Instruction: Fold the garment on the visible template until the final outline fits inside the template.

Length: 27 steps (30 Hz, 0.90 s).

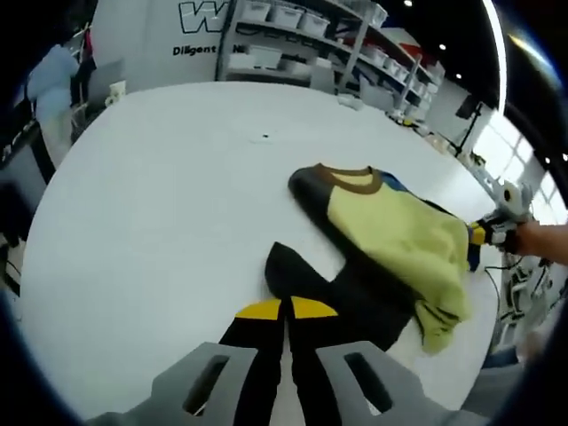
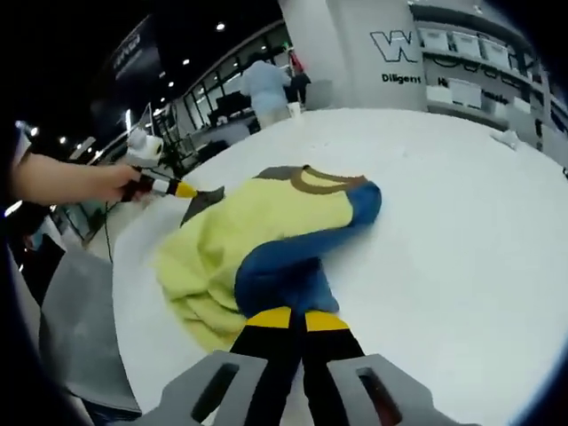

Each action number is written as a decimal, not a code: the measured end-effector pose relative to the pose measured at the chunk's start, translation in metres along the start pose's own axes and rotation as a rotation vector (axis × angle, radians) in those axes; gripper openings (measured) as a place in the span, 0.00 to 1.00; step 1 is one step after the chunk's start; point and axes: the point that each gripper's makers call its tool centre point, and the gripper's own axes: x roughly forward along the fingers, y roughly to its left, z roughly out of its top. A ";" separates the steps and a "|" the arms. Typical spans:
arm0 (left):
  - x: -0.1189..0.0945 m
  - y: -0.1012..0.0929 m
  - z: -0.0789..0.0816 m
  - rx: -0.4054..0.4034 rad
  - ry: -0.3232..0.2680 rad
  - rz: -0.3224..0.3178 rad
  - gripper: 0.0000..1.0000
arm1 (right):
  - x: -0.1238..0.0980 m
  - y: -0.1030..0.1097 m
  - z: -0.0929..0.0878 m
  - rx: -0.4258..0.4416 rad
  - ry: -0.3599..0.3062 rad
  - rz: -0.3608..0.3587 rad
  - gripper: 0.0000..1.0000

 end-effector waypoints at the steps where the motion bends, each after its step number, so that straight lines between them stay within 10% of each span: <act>1: -0.005 0.003 -0.002 -0.007 -0.003 0.005 0.00 | -0.002 -0.003 0.000 0.027 -0.005 -0.005 0.00; 27: -0.087 0.051 -0.078 -0.189 -0.011 0.161 0.00 | -0.055 -0.087 -0.031 0.476 -0.042 -0.213 0.00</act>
